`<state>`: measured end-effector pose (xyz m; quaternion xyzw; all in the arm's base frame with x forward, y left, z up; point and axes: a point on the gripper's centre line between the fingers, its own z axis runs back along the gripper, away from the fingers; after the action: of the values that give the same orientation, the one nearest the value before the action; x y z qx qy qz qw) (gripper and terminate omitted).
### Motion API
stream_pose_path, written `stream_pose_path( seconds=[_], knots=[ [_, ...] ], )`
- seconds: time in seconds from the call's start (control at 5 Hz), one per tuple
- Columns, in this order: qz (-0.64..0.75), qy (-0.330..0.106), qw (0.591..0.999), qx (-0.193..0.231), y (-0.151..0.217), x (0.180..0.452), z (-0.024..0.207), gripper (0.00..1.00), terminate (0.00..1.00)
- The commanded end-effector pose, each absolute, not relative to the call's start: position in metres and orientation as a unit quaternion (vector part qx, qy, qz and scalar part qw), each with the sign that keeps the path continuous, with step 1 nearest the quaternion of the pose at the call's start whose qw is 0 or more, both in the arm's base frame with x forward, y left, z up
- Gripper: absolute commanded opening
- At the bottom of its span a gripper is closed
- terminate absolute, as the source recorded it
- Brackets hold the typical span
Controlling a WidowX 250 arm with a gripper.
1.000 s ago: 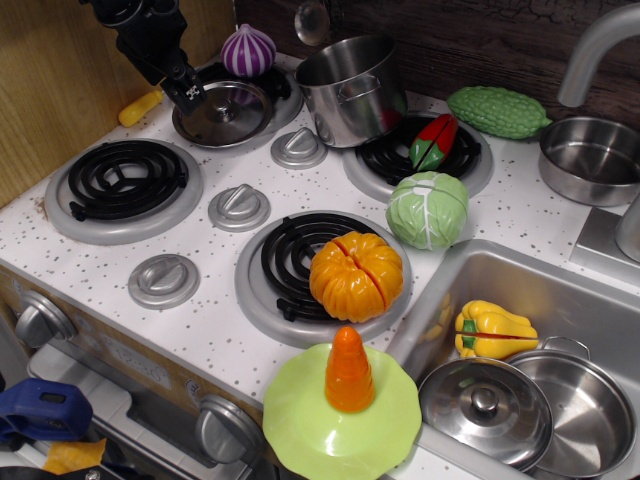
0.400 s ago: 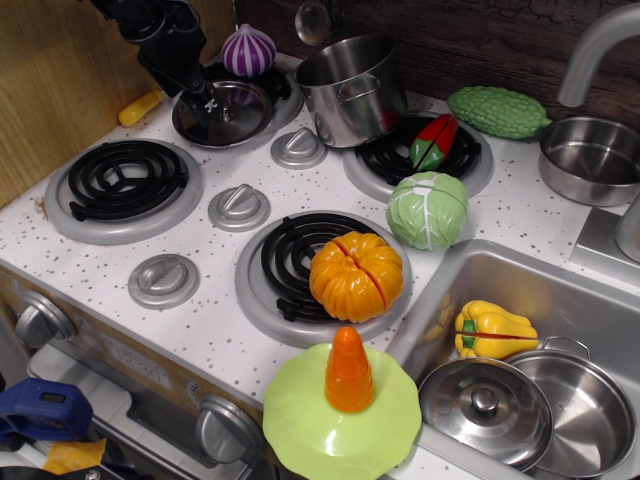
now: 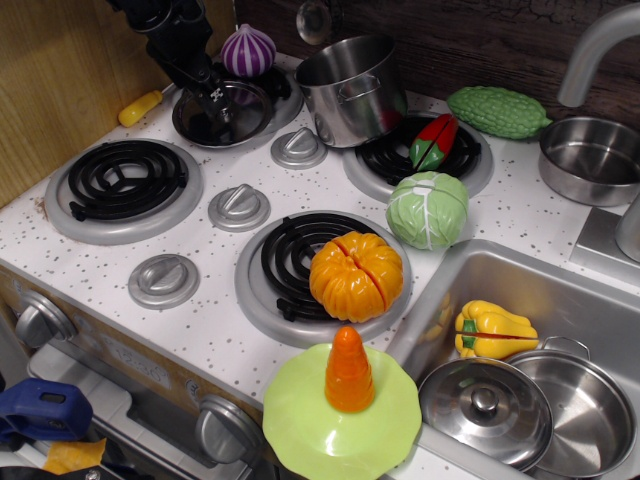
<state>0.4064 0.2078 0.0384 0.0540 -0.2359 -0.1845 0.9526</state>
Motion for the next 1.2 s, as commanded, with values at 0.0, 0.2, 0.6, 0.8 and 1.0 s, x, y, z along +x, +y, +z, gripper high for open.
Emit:
stream_pose_path(
  seconds=[0.0, 0.2, 0.6, 0.8, 1.0],
  knots=[
    [-0.191, -0.26, 0.945, 0.059, 0.206, 0.421, 0.056, 1.0, 0.0],
    [-0.189, -0.266, 0.944, 0.052, 0.203, 0.424, 0.052, 1.0, 0.0],
    [-0.179, -0.276, 0.943, 0.047, 0.198, 0.425, 0.041, 1.0, 0.0],
    [-0.177, -0.279, 0.943, 0.041, 0.198, 0.426, 0.038, 0.0, 0.0],
    [-0.176, -0.28, 0.943, 0.038, 0.197, 0.428, 0.036, 0.0, 0.0]
  ],
)
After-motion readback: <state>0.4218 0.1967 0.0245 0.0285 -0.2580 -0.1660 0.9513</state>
